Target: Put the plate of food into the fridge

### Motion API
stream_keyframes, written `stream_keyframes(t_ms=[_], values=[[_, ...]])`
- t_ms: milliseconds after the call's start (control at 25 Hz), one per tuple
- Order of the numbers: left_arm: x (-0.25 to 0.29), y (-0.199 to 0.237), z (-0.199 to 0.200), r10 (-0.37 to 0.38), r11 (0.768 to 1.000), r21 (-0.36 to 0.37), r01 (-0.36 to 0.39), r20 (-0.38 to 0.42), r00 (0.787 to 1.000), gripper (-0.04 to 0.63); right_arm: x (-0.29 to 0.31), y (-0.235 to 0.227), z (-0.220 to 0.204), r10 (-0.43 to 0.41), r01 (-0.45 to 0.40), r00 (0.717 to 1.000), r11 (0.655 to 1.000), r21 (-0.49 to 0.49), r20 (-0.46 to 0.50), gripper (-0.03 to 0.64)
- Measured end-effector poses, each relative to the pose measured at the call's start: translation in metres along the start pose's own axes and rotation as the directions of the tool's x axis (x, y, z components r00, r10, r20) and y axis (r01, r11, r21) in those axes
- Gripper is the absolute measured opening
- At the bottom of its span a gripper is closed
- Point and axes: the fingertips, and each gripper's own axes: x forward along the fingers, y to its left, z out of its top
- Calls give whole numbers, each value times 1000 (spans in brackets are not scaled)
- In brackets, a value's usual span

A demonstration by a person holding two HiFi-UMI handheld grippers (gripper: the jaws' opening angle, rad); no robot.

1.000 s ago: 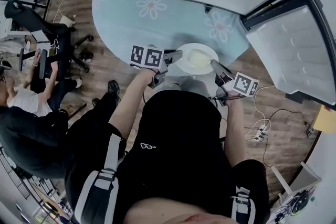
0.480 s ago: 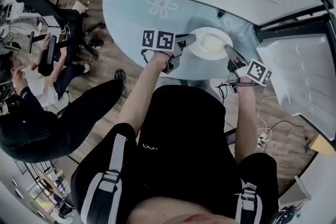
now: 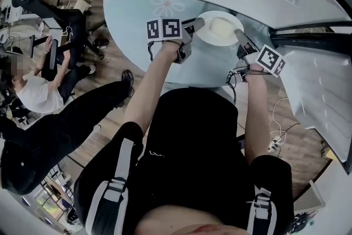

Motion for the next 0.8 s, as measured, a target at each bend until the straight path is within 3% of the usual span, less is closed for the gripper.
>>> stream_keyframes(t_ms=[120,800], values=[[2,9,22,-11,999,-52,13,55,998,51,18,6,14,-18,18,997,1000,-3,77,28],[41,1,72,44,991,-132,-11,248,968,54,36,-9,72,-85,60,936,995,83,343,25]])
